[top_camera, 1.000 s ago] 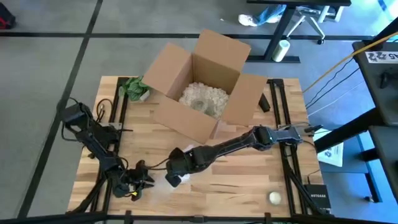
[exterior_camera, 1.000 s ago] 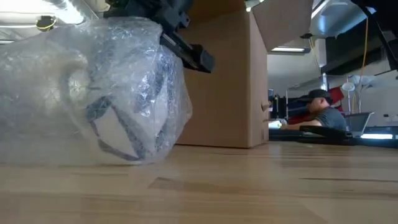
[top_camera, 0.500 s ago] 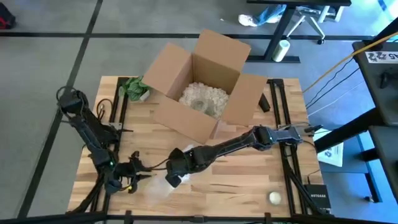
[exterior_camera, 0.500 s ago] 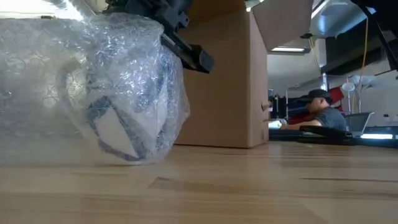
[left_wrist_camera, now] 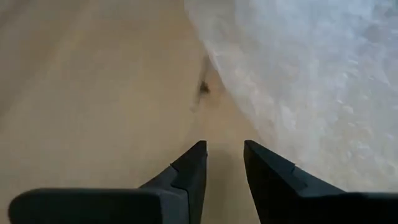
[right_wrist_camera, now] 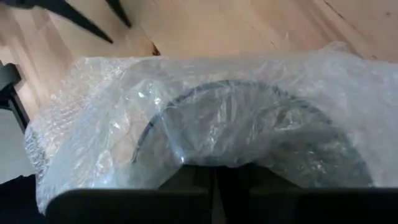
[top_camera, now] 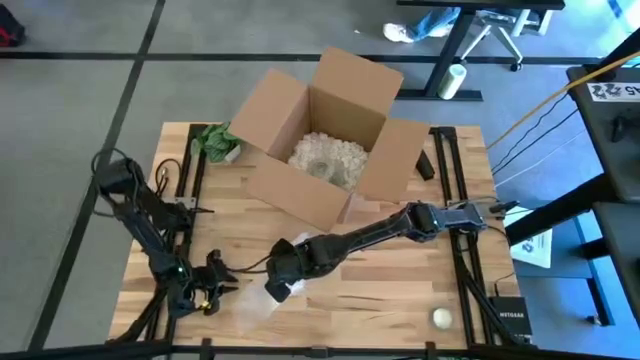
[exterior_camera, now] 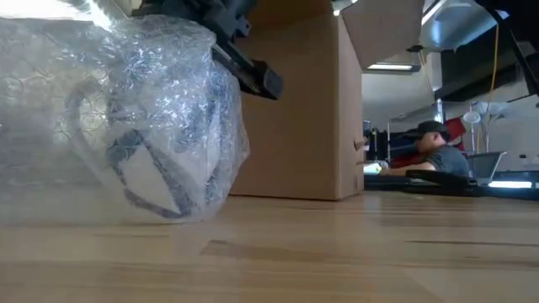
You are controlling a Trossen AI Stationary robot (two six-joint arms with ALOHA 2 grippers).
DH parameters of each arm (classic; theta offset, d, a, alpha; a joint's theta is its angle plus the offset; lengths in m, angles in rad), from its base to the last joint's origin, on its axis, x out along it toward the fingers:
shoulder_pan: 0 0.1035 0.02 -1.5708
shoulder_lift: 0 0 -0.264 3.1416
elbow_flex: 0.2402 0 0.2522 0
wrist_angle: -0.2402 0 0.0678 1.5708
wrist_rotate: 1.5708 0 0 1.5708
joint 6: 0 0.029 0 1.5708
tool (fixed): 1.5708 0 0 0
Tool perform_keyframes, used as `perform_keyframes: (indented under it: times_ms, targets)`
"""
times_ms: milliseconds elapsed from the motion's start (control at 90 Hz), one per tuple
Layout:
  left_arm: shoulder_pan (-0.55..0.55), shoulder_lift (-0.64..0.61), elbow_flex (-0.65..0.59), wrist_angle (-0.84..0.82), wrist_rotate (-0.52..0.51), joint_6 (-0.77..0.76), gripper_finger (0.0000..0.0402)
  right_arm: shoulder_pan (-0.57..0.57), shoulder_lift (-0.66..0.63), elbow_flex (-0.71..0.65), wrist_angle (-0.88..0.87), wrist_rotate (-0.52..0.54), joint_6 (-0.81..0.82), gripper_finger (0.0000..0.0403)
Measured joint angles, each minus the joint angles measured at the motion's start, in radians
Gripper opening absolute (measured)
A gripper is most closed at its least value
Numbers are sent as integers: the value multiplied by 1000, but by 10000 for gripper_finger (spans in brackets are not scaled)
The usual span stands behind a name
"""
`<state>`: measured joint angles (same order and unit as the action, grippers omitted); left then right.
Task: Wrap mug
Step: Wrap the blue mug with the bubble wrap
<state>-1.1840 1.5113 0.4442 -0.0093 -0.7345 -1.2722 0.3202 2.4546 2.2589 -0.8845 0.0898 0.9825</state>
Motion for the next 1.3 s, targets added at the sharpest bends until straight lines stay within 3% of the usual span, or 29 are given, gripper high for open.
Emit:
perform_keyframes:
  times_ms: [178, 522, 944, 1144, 1300]
  targets:
    - [-3, 62, 0, 137, -8, 10, 89, 0, 0, 0, 1, -4, 0, 0]
    - [33, 135, 0, 468, 38, 186, 89, -2, 0, 0, 5, 31, -1, 0]
    - [141, 135, 23, 466, 39, 327, 86, -1, 1, 0, 72, 34, -23, 0]
    - [138, 135, 23, 460, 52, 338, 12, 0, 1, 0, 72, 33, -30, 0]
    - [138, 130, 23, 465, 51, 351, 1, 0, 1, 0, 71, 32, -39, 0]
